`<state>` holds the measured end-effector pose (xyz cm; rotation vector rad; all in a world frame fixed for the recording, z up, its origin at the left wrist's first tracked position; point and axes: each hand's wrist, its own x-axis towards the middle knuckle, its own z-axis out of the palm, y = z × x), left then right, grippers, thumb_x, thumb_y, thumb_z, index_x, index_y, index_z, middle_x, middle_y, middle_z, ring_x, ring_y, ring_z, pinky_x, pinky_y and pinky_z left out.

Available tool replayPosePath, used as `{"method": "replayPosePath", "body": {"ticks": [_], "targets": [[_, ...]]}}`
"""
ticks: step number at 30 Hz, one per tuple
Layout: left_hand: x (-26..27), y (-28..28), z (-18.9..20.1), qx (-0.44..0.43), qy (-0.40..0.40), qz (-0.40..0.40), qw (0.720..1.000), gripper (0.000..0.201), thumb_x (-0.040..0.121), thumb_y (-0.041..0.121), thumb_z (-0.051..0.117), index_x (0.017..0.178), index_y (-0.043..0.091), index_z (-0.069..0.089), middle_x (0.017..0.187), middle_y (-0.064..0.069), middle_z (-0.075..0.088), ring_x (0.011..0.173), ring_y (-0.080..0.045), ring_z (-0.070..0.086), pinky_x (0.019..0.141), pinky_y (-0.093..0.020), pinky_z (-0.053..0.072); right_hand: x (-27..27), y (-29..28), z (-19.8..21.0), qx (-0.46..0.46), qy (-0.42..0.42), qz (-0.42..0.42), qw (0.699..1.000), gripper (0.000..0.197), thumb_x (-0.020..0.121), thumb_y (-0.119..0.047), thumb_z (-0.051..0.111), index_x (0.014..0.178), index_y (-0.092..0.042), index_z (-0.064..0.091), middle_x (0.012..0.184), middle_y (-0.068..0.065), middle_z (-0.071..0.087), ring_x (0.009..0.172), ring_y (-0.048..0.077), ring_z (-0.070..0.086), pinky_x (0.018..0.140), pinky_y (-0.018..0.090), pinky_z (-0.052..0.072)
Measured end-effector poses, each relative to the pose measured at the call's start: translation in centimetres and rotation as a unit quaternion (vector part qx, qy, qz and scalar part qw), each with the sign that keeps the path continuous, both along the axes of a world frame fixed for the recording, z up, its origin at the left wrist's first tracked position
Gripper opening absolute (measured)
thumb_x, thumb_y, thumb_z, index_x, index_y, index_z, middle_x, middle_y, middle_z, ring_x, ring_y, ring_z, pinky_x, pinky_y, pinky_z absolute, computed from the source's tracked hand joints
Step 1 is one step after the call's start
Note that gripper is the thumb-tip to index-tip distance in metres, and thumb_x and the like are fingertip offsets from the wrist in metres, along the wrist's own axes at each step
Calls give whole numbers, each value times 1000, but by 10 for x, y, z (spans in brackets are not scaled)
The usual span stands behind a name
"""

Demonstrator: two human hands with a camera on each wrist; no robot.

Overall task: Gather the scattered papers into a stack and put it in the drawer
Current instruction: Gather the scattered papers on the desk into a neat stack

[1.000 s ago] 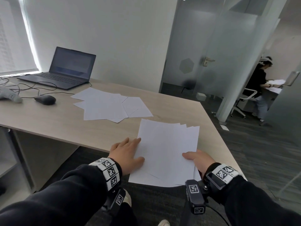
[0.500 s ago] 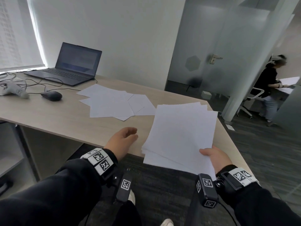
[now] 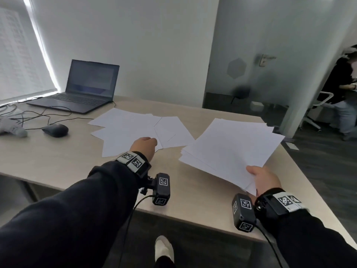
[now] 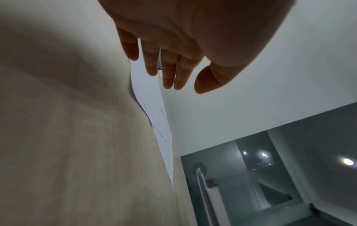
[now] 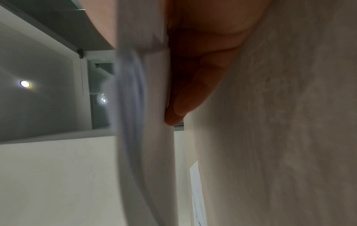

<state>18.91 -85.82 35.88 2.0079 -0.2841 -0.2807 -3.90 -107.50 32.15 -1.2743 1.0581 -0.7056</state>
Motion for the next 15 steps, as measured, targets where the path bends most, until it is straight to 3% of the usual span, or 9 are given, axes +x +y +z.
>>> {"method": "replayPosePath", "body": {"ticks": [3, 4, 6, 8, 10, 11, 14, 15], "targets": [[23, -33, 2, 88, -2, -31, 996, 16, 98, 12, 40, 106, 10, 54, 107, -15, 50, 87, -24, 42, 83, -30, 35, 10, -15, -3, -3, -11, 8, 1000, 23, 83, -17, 65, 104, -8, 66, 103, 13, 71, 97, 35, 68, 98, 51, 50], [29, -44, 4, 109, 7, -41, 993, 15, 98, 14, 41, 105, 7, 53, 103, -15, 51, 82, -24, 44, 82, -30, 34, 12, -20, -4, 2, -18, 6, 1000, 22, 83, -17, 65, 103, -8, 67, 103, 13, 71, 97, 35, 68, 97, 50, 50], [35, -60, 7, 150, 11, -59, 987, 19, 97, 21, 46, 100, 4, 52, 94, -14, 54, 76, -26, 50, 80, -31, 35, 14, -29, -11, 30, -37, 5, 999, 24, 82, -18, 66, 103, -7, 67, 100, 14, 71, 89, 34, 68, 84, 44, 53], [42, -73, 6, 199, 0, -95, 975, 24, 99, 20, 44, 111, 3, 56, 110, -19, 56, 98, -32, 55, 86, -34, 38, 16, -38, -18, 69, -65, 9, 995, 28, 80, -19, 67, 104, -5, 67, 99, 17, 70, 80, 34, 67, 67, 38, 53], [47, -80, 4, 251, -5, -125, 960, 36, 101, 17, 41, 130, 0, 51, 133, -20, 52, 123, -35, 50, 92, -32, 38, 16, -43, -23, 91, -87, 7, 992, 27, 79, -19, 67, 102, -5, 68, 97, 18, 70, 77, 35, 67, 64, 38, 54], [46, -82, 4, 280, -15, -138, 950, 38, 101, 16, 40, 135, 0, 49, 139, -19, 50, 126, -34, 48, 91, -31, 38, 16, -45, -24, 95, -95, 6, 991, 25, 79, -18, 67, 101, -5, 67, 97, 19, 71, 77, 36, 67, 65, 39, 54], [41, -87, 0, 376, -48, -172, 909, 38, 101, 13, 36, 136, 2, 47, 141, -16, 47, 115, -31, 48, 91, -28, 34, 16, -45, -24, 105, -101, 1, 989, 30, 76, -20, 69, 101, -4, 67, 97, 20, 70, 80, 39, 67, 65, 42, 55], [36, -86, 1, 385, -42, -172, 906, 37, 101, 14, 38, 135, 1, 48, 140, -17, 48, 110, -30, 48, 91, -29, 34, 16, -44, -24, 106, -99, -1, 989, 35, 72, -22, 70, 101, -3, 68, 99, 20, 71, 83, 41, 68, 70, 46, 57]]}}
